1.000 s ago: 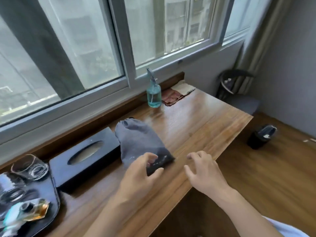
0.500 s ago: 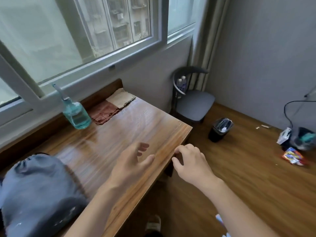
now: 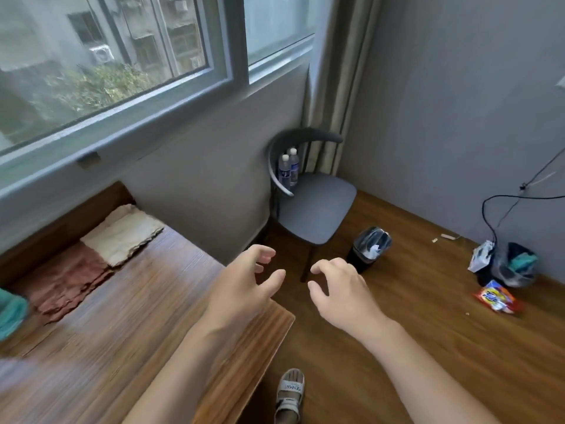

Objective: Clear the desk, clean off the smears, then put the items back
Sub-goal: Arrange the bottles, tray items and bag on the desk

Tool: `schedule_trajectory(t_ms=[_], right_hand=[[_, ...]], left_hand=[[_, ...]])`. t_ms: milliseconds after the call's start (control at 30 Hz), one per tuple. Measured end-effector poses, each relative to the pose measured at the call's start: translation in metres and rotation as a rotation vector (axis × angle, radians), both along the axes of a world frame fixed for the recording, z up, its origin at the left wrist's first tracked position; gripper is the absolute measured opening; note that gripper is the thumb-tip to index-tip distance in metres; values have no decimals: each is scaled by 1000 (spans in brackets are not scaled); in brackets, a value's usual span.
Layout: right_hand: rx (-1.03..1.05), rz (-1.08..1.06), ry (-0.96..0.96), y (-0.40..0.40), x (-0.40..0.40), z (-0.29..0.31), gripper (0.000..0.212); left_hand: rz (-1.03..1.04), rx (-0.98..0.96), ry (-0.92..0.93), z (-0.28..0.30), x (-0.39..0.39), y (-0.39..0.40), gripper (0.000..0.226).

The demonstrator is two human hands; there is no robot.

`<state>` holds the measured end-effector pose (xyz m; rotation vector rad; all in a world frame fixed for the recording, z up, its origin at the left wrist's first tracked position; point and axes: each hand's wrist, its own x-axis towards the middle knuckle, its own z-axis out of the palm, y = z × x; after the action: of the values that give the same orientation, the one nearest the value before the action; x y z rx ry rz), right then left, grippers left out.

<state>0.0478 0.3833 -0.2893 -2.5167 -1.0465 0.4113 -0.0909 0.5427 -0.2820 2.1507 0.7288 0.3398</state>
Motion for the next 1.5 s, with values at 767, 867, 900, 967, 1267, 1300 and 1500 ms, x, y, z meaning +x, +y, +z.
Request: schedule_trajectory(t_ms=[767, 867, 900, 967, 1267, 1300, 1500], right_hand=[[20, 352, 90, 119, 405, -33, 35], [18, 382, 104, 140, 444, -35, 36], [17, 388, 110, 148, 454, -36, 37], [18, 391, 121, 163, 473, -41, 39], [26, 319, 190, 228, 524, -81, 43], [33, 308, 205, 234, 528, -84, 44], [79, 242, 372, 302, 563, -125, 42]], left_hand=[[365, -104, 149, -25, 341, 60, 36], [409, -120, 132, -29, 373, 72, 35], [418, -126, 127, -31, 383, 77, 36], [432, -140, 119, -36, 404, 91, 37], [449, -252, 83, -85, 486, 175, 40], [450, -257, 85, -89, 492, 183, 39], [567, -373, 72, -136, 541, 244, 39]])
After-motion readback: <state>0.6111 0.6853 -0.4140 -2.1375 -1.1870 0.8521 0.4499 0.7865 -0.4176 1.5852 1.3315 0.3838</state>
